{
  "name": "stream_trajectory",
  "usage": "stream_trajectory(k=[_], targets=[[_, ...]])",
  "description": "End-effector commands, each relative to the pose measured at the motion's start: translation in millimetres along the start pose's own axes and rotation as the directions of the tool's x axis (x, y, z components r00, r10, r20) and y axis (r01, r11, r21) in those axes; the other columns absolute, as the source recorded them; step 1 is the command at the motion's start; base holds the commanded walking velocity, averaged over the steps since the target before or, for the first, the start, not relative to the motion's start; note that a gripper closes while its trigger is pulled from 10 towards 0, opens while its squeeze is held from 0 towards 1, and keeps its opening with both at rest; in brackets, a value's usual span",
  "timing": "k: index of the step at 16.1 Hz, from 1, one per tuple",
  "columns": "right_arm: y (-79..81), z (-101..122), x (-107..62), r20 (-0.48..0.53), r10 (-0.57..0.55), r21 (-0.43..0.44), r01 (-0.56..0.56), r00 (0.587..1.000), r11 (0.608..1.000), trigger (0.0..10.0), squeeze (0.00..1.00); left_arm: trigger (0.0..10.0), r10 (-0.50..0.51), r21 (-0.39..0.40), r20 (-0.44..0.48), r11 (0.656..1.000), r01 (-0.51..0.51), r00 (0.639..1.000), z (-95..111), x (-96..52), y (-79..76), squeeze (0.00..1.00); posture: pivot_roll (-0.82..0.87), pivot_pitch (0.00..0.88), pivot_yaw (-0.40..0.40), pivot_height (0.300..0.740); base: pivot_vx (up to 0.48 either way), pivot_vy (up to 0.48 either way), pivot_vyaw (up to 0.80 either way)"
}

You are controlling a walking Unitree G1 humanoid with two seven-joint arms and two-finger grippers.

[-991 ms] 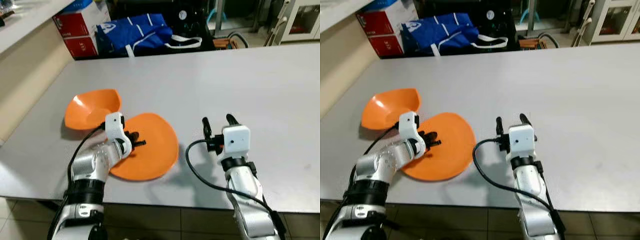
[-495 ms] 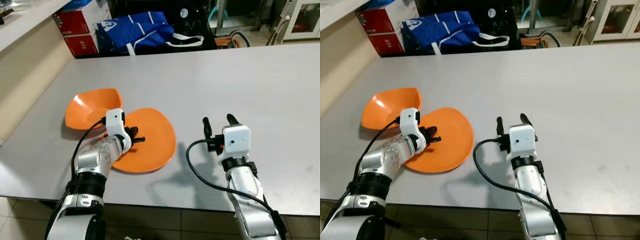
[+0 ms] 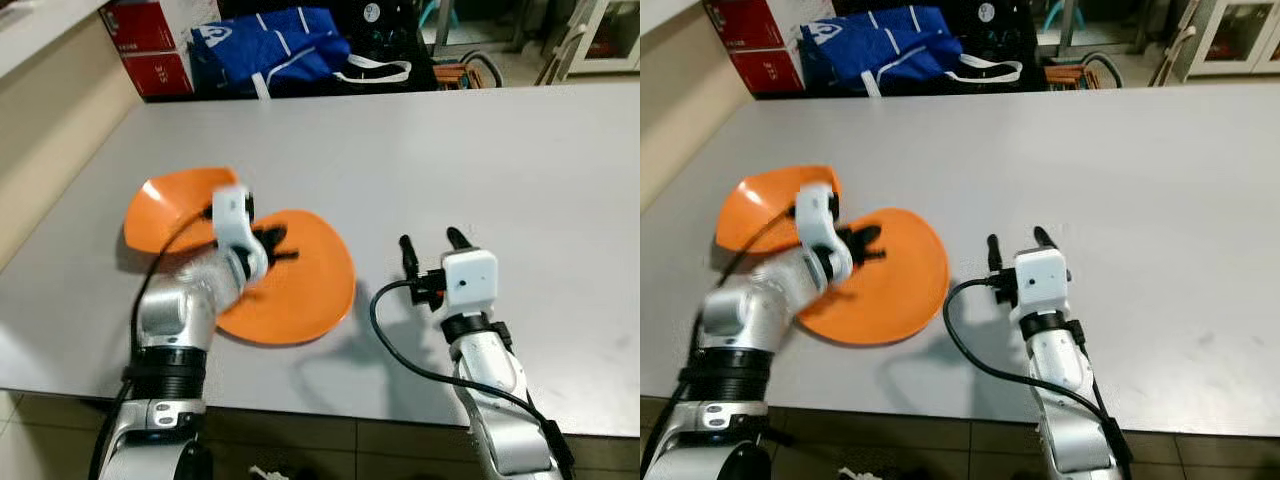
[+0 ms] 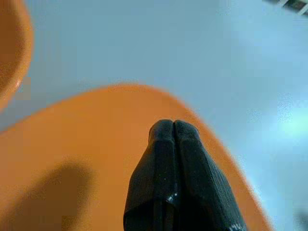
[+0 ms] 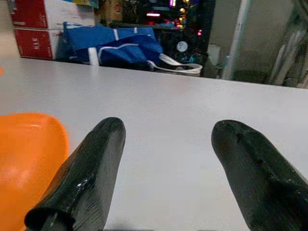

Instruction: Setting the table

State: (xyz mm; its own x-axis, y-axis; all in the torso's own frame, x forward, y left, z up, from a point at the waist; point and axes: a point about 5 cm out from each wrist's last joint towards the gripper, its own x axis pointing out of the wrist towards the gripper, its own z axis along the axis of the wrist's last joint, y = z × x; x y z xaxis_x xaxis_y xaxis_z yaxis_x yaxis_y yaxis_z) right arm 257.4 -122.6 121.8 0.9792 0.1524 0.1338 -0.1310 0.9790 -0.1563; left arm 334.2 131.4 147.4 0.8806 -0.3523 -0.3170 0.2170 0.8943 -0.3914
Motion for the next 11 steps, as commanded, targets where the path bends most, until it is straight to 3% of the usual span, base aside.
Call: stream_trajectory(k=[1, 2, 4, 5, 6, 7, 8, 10, 11], targets=[[3.9, -3, 1.7, -0.009, 0.029, 0.011, -0.029, 1.000, 1.000, 10.0, 0.00, 10.0, -0.010, 0.003, 0.014, 1.000, 0.010, 1.000, 9, -8.7, -3.0, 0.00, -0.14, 0.012, 0.127, 0.740, 0.000, 0.000, 0.00], [3.9, -5, 3.3, -0.012, 0.034, 0.012, -0.033, 0.999, 0.999, 10.0, 0.00, 10.0, -0.011, 0.037, 0.039, 0.999, 0.010, 0.999, 15, -17.2, -3.1, 0.00, -0.13, 0.000, 0.132, 0.740, 0.000, 0.000, 0.00], [0.8, -5, 9.3, 0.007, 0.018, 0.020, -0.019, 1.000, 1.000, 10.0, 0.00, 10.0, -0.007, 0.276, 0.227, 0.959, -0.057, 0.974, 31, -45.8, 6.9, 0.00, -0.13, 0.000, 0.142, 0.740, 0.000, 0.000, 0.00], [-0.4, -4, 10.9, 0.012, 0.012, 0.021, -0.012, 1.000, 1.000, 10.0, 0.00, 10.0, -0.014, 0.323, 0.254, 0.944, -0.071, 0.967, 30, -50.2, 8.5, 0.00, -0.13, 0.000, 0.142, 0.740, 0.000, 0.000, 0.00], [-5.7, -5, 17.6, 0.029, -0.012, 0.036, 0.011, 1.000, 0.999, 10.0, 0.00, 10.0, -0.019, 0.424, 0.326, 0.897, -0.128, 0.945, 21, -66.0, 15.7, 0.00, -0.13, 0.000, 0.147, 0.740, 0.000, 0.000, 0.00], [-9.5, -5, 21.6, 0.038, -0.029, 0.071, 0.026, 0.999, 0.997, 10.0, 0.00, 10.0, 0.010, 0.452, 0.358, 0.873, -0.183, 0.934, 9, -76.6, 24.7, 0.00, -0.13, 0.000, 0.148, 0.740, 0.000, 0.000, 0.00], [-9.9, -8, 22.1, 0.030, -0.026, 0.103, 0.022, 0.999, 0.994, 10.0, 0.00, 10.0, 0.037, 0.436, 0.381, 0.874, -0.214, 0.924, 2, -83.3, 30.5, 0.00, -0.13, 0.000, 0.151, 0.740, 0.000, 0.000, 0.00], [-5.0, -16, 15.2, -0.001, 0.028, 0.199, -0.027, 1.000, 0.980, 10.0, 0.00, 10.0, 0.066, 0.538, 0.393, 0.792, -0.288, 0.917, -24, -100.7, 42.3, 0.00, -0.14, 0.000, 0.151, 0.740, 0.000, 0.000, 0.00], [-4.1, -20, 10.6, 0.008, 0.051, 0.225, -0.052, 0.999, 0.973, 10.0, 0.00, 10.0, 0.075, 0.560, 0.406, 0.767, -0.313, 0.911, -32, -106.2, 44.2, 0.00, -0.15, 0.000, 0.152, 0.740, 0.000, 0.000, 0.00]])
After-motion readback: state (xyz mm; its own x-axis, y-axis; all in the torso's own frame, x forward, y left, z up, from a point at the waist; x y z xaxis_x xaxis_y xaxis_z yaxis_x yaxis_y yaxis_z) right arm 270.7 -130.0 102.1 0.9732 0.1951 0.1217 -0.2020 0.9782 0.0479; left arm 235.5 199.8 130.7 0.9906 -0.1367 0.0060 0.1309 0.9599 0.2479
